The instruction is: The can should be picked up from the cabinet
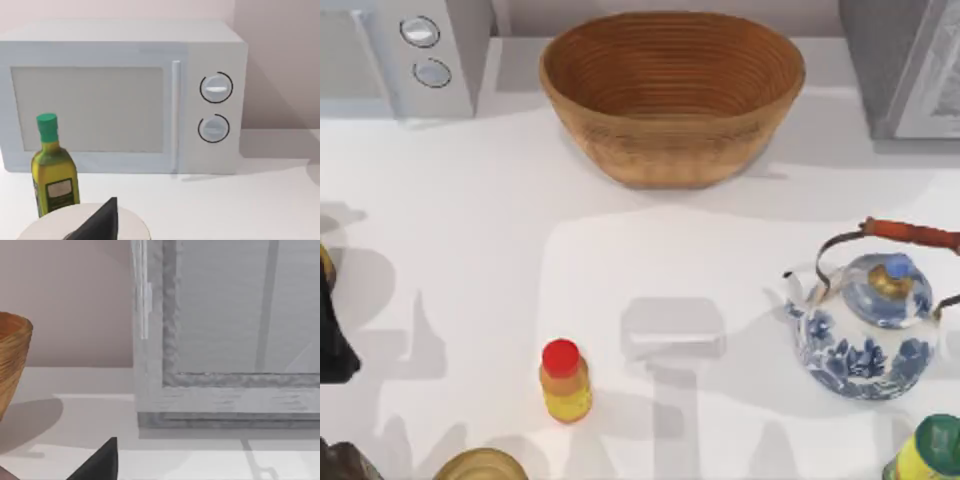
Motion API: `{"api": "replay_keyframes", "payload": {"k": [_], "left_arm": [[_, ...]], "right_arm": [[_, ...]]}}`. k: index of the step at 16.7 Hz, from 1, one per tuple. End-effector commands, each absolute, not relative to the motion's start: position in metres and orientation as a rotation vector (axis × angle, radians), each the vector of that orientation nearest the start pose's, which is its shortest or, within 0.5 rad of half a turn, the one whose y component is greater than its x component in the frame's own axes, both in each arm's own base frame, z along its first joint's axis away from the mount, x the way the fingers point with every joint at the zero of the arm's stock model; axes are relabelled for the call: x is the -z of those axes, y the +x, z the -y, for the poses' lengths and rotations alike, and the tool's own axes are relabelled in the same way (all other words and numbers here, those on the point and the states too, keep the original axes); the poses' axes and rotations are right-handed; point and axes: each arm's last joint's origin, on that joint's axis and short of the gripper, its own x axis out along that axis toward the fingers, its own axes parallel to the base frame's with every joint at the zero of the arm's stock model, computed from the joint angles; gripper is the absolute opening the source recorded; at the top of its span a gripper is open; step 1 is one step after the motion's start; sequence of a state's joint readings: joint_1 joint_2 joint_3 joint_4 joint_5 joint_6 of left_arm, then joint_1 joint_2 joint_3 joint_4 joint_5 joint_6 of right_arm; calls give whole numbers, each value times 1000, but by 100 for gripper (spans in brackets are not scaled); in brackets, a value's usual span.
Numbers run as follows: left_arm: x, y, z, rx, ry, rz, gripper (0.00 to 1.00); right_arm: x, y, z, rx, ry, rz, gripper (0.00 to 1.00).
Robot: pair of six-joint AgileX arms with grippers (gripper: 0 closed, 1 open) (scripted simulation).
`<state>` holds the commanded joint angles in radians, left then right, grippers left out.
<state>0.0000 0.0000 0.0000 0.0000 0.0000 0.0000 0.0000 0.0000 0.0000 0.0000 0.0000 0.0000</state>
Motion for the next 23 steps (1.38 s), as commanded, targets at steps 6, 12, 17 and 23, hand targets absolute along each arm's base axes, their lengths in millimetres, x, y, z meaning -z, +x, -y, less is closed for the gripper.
{"api": "replay_keyframes", "payload": {"k": [6, 12, 17, 23], "left_arm": [[-160, 106, 1, 0, 0, 0, 100], [-160, 106, 1, 0, 0, 0, 100], [-160, 106, 1, 0, 0, 0, 100], [-160, 106, 1, 0, 0, 0, 100]], "right_arm": [[-187, 105, 0, -4, 1, 0, 100], [-292, 120, -5, -2, -1, -17, 100], [-394, 162, -16, 3, -4, -27, 100], [-480, 223, -35, 3, -3, -11, 100]]}}
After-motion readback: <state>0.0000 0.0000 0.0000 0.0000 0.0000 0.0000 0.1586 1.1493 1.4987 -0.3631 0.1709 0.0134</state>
